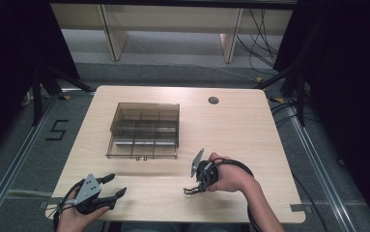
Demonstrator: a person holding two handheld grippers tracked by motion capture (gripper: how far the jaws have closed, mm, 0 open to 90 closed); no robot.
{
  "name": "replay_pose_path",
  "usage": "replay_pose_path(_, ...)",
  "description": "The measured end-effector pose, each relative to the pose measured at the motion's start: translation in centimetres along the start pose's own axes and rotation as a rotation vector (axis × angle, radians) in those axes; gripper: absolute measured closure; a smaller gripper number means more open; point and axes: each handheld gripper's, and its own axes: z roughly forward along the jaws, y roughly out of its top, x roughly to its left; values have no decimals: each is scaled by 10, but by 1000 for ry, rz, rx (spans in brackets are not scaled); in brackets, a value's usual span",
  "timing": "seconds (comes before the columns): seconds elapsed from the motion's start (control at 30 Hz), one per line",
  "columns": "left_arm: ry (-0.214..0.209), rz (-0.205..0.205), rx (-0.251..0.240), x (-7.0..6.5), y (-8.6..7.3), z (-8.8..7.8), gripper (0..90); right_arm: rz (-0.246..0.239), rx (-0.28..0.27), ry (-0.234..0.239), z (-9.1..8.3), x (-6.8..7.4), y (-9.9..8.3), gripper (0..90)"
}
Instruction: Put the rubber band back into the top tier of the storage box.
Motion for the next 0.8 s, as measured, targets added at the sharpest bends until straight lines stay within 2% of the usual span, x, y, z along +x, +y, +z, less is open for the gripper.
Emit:
replay_pose_path(0.07, -1, 0, -4, -1, 0, 0, 344, -25, -30, 15, 1, -1, -4, 890)
replay_pose_path(0.13, -2, 4, -4, -1, 0, 0, 344, -7, -48, 2, 1, 1, -9, 890)
replay_pose_path(0.17, 0, 4, -3, -1, 0, 0, 343, 20, -58, -7, 0, 2, -12, 891)
replay_pose_path(0.2, 1, 4, -3, -1, 0, 0, 343, -13, -89, -2, 1, 1, -14, 890)
replay_pose_path(0.23, 1, 4, -3, -1, 0, 0, 343, -13, -89, -2, 1, 1, -14, 890)
replay_pose_path(0.27, 3, 10, 2, 0, 0, 0, 343, 9, -107, -15, 1, 2, -16, 891)
replay_pose_path(0.3, 0, 5, -5, -1, 0, 1, 343, -11, -189, -8, 1, 2, -20, 891)
replay_pose_path(0.33, 0, 4, -5, -1, 0, 1, 343, -5, -209, -10, 1, 3, -22, 891)
replay_pose_path(0.37, -2, 4, -6, -1, 1, 1, 343, 23, -233, -18, 0, 5, -25, 891)
replay_pose_path(0.47, -6, 4, -10, -2, 1, 1, 343, 17, -322, -22, -1, 6, -32, 891)
replay_pose_path(0.5, -6, 4, -10, -2, 1, 1, 343, 17, -322, -22, -1, 6, -32, 891)
replay_pose_path(0.53, -10, -7, -11, -3, 2, 0, 343, 35, -379, -29, -1, 8, -37, 891)
replay_pose_path(0.57, -10, -7, -11, -3, 2, 0, 346, 35, -379, -29, -1, 8, -37, 891)
replay_pose_path(0.6, -23, -4, -12, -2, 2, 0, 349, 63, -424, -30, -1, 11, -42, 891)
replay_pose_path(0.63, -28, -6, -17, -3, 2, 1, 351, 43, -448, -36, -1, 11, -43, 891)
replay_pose_path(0.73, -34, -11, -20, -4, 3, 1, 352, 59, -512, -52, 0, 15, -47, 891)
replay_pose_path(0.77, -50, -20, -36, -5, 3, 2, 352, 70, -532, -70, 0, 17, -49, 891)
replay_pose_path(0.8, -57, -19, -36, -4, 4, 2, 352, 64, -560, -59, -1, 18, -50, 891)
